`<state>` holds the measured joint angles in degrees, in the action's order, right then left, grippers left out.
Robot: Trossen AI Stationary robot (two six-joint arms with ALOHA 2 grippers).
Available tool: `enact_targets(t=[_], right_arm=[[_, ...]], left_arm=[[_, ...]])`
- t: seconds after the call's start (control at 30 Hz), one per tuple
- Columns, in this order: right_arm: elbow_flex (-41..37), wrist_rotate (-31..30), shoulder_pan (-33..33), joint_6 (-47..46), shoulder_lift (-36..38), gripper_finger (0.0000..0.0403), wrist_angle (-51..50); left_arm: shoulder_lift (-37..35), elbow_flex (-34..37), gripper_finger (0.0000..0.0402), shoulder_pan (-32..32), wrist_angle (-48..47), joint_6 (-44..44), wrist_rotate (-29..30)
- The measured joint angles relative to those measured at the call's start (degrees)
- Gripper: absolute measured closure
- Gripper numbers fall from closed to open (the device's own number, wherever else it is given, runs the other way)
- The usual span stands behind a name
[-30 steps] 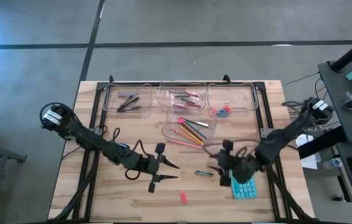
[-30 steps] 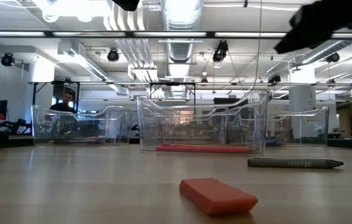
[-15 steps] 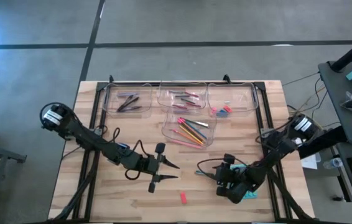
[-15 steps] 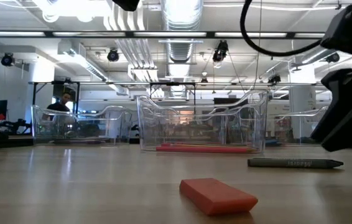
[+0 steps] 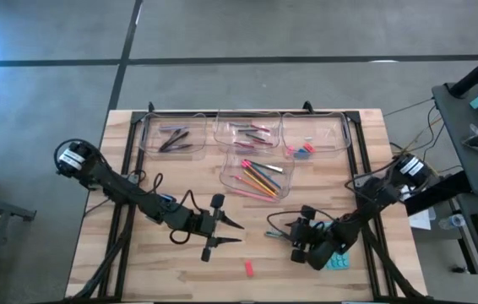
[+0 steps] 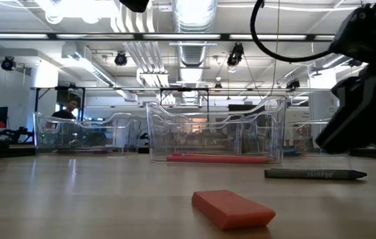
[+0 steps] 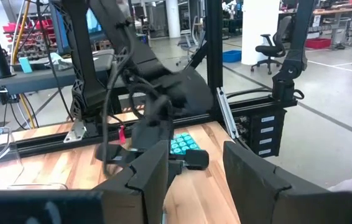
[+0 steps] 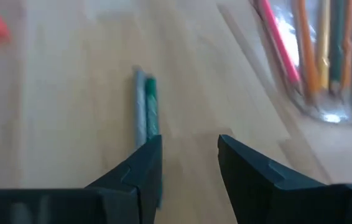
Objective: Sort crayons/erasers/pens/pencils in bins
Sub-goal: Put the green crayon into the top middle transparent bin
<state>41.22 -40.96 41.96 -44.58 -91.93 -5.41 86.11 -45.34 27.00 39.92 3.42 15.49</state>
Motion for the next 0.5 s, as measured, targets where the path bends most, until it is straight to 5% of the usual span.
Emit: enact_targets(t=[0.23,0.5], right_arm=[[-12.4,3.7,-1.6,7.4,4.3,0.0257,24.1],[-15.8,4.0,-1.6,7.8,4.3,0.0257,30.8]], left_arm=[[0.0,0.0,0.0262,0.0,-0.2,0.0,0.0],[0.0,0.4,0.0262,0.0,-0.4,0.0,0.0]])
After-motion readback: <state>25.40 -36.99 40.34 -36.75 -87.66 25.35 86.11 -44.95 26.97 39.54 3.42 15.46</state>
